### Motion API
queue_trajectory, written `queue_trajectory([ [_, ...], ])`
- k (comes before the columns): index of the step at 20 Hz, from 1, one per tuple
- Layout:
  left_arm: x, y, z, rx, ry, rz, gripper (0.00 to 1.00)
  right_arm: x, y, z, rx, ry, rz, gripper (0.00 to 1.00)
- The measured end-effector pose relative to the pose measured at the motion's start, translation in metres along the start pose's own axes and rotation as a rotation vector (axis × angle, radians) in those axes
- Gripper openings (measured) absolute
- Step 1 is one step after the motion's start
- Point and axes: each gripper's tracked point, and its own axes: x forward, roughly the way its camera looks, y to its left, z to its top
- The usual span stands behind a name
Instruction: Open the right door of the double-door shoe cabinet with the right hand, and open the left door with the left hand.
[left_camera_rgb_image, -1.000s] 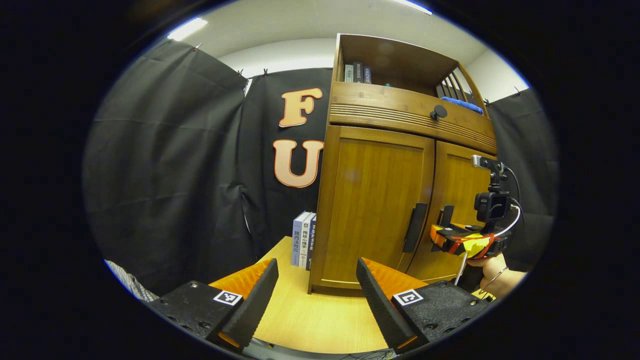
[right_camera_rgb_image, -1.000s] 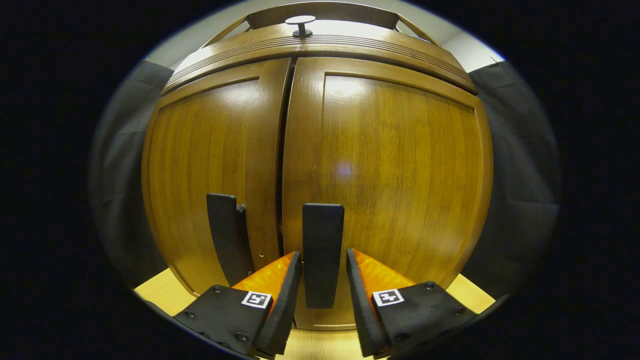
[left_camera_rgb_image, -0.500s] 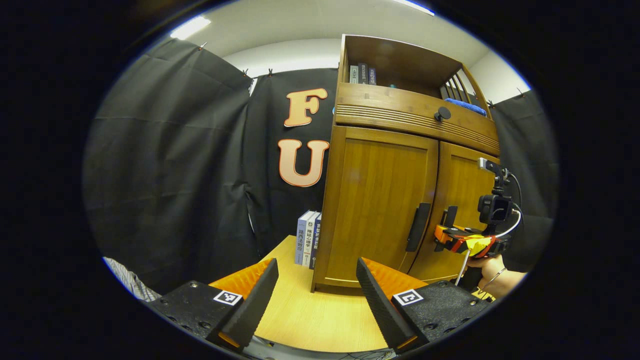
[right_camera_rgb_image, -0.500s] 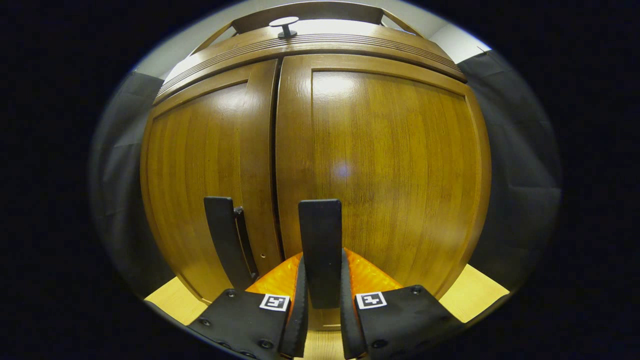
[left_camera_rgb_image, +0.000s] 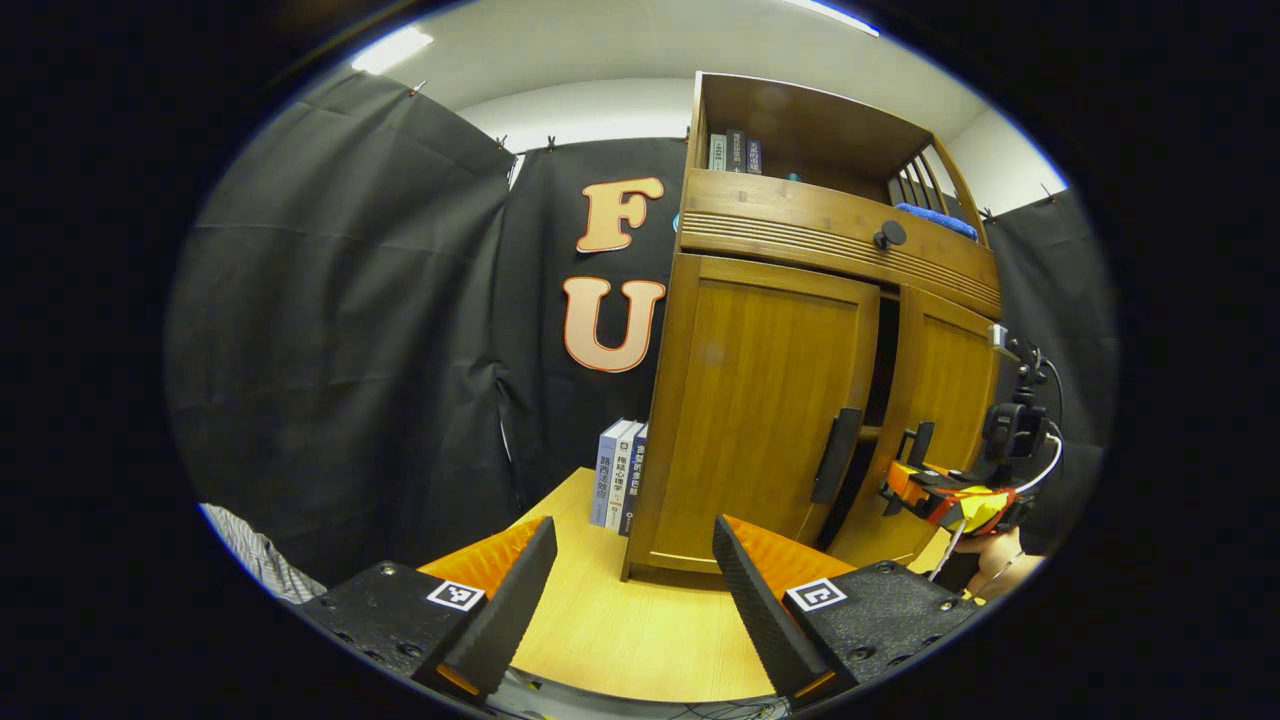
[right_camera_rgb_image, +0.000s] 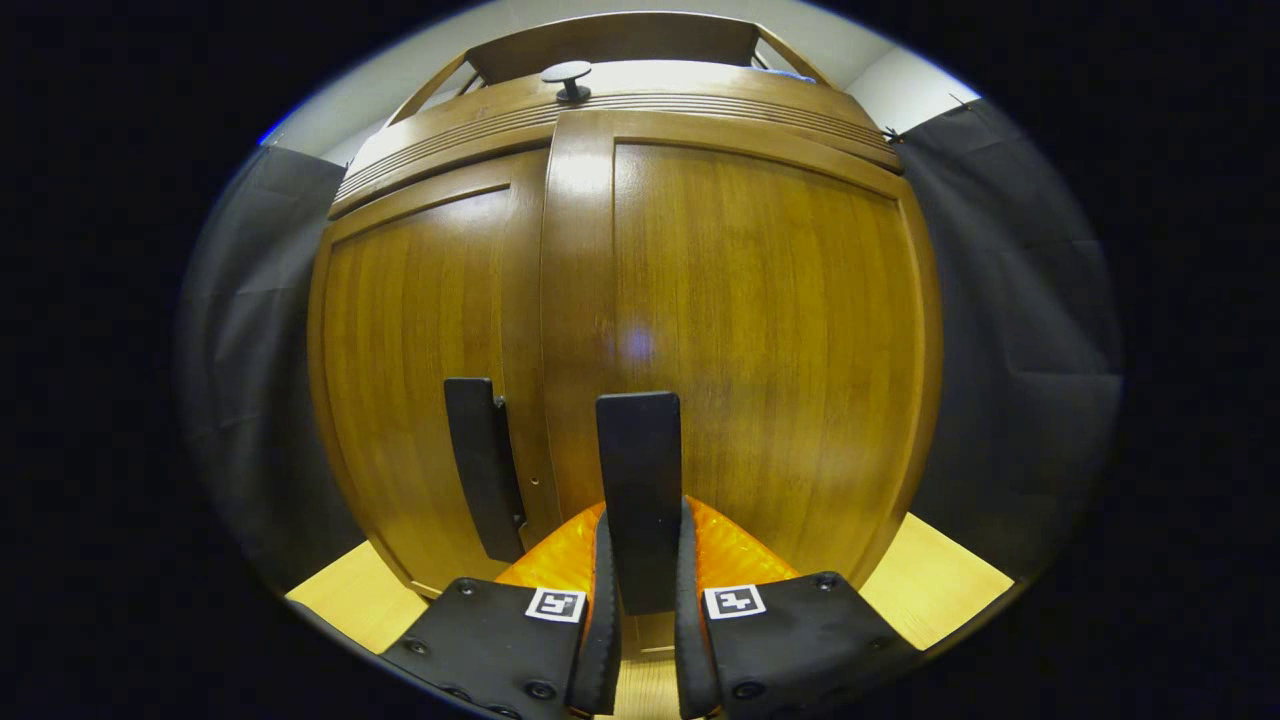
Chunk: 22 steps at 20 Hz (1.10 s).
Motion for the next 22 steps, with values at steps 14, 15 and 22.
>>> queue_trajectory([
  [14,-0.01,-0.023,0.001,0.017,-0.008,-0.072,0.92,-0.036,-0.017,0.002,0.023,0.016,-0.04,0.26],
  [15,-0.009,-0.023,0.002,0.012,-0.01,-0.07,0.92,-0.038,-0.019,0.001,0.024,0.017,-0.042,0.28],
  [22,-0.008,-0.034,-0.003,0.0,0.008,-0.1,0.95,-0.051,-0.031,0.001,0.032,0.029,-0.069,0.29],
])
